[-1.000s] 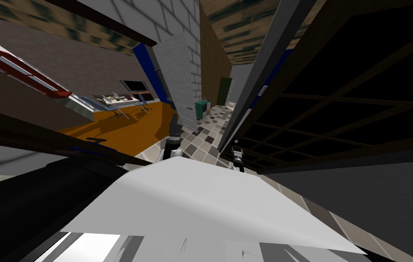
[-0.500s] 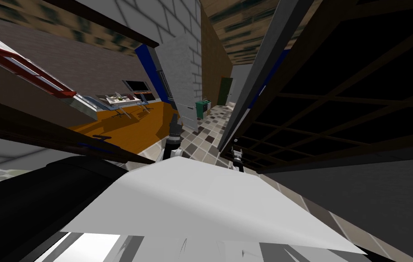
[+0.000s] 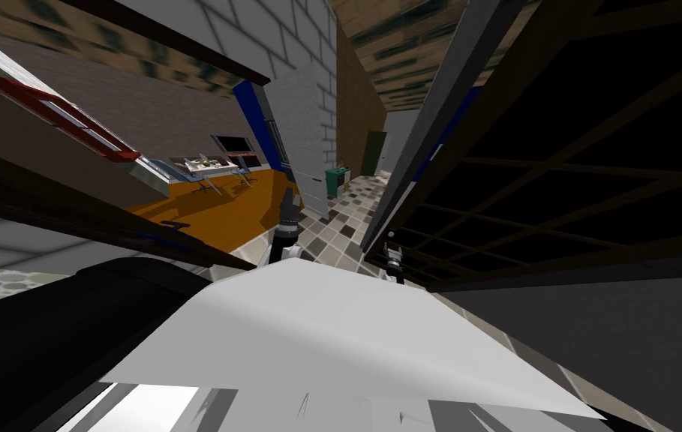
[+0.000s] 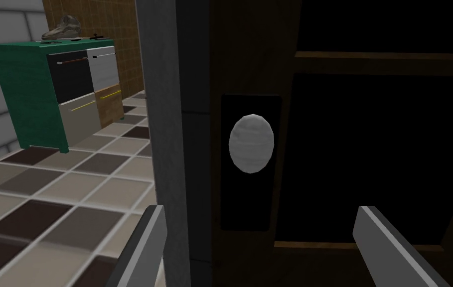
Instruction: Pull the door open
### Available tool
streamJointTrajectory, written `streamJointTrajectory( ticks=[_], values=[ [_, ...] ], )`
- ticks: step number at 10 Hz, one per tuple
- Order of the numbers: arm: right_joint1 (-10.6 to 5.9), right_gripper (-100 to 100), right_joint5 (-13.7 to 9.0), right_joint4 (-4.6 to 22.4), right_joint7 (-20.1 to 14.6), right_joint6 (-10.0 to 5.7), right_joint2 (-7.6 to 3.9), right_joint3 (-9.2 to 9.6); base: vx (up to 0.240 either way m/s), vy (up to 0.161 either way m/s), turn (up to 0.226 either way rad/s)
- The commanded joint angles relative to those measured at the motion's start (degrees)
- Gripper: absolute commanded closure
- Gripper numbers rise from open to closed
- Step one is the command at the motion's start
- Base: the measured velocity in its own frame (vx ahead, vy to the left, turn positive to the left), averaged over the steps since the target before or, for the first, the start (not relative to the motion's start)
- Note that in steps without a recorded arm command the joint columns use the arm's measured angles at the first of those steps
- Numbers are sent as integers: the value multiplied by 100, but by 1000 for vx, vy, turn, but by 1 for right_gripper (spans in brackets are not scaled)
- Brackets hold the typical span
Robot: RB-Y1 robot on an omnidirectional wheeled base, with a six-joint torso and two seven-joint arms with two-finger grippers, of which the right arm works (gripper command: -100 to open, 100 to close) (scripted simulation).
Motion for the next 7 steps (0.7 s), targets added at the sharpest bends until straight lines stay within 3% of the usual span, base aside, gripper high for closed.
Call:
streamJointTrajectory(
  ticks=[1, 6, 7],
  values=[
    [51, -100, -26, 27, -88, -39, -87, -33, 177, -10, 88],
    [214, -100, -121, 165, -407, -214, -403, -156, 206, -8, 112],
    [205, -100, -105, 163, -380, -209, -376, -134, 97, -10, 16]
  ],
)
